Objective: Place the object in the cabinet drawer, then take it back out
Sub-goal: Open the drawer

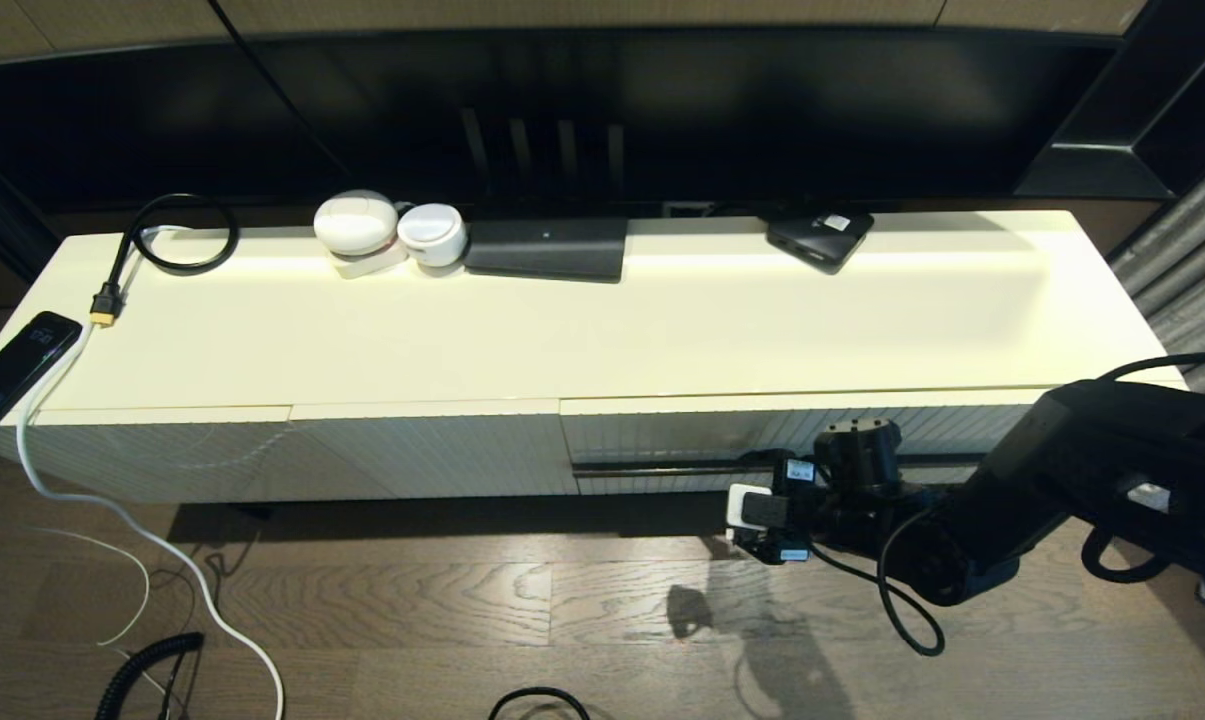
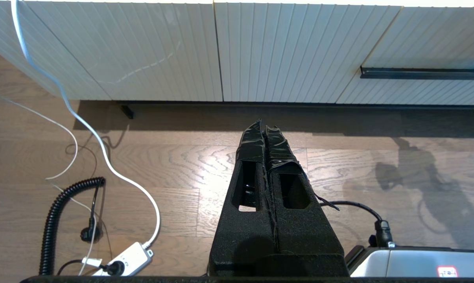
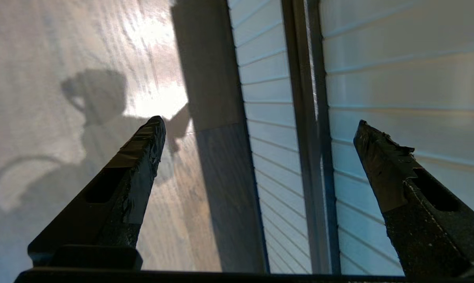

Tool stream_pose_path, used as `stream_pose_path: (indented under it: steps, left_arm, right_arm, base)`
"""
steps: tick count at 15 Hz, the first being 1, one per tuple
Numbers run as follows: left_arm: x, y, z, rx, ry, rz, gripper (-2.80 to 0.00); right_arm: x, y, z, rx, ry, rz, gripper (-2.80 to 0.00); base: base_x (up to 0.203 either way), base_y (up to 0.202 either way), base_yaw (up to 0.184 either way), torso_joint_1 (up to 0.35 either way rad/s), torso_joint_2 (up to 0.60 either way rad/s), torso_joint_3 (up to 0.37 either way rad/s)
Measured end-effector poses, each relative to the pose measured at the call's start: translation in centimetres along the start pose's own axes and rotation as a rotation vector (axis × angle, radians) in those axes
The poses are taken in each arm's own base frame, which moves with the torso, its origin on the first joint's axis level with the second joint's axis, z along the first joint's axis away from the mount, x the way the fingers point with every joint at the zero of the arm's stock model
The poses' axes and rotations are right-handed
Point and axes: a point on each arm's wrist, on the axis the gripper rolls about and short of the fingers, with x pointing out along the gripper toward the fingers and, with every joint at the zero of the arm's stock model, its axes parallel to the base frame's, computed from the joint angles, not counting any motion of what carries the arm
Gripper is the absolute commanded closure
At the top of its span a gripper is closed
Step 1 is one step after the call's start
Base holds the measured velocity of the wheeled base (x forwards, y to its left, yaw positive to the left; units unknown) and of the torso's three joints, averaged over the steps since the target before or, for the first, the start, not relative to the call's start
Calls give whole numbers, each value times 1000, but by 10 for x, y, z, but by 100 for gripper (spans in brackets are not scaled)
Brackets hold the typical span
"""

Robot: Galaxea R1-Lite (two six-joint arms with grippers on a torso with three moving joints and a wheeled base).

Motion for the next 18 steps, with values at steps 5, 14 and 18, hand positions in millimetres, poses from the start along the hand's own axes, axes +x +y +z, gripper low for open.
stream_pose_path:
  steps: [5,14,18]
  left_arm:
    - [0,0,0,0,0,-1,0]
    - [0,0,0,0,0,-1,0]
    - [0,0,0,0,0,0,0]
  right_arm:
    - [9,-2,-5,2,6,-10,-280]
    - [18,7,-15,10,24,7,-280]
    - [19,9,-17,12,29,13,-280]
  base:
    - [0,0,0,0,0,0]
    - [0,0,0,0,0,0]
    - [0,0,0,0,0,0]
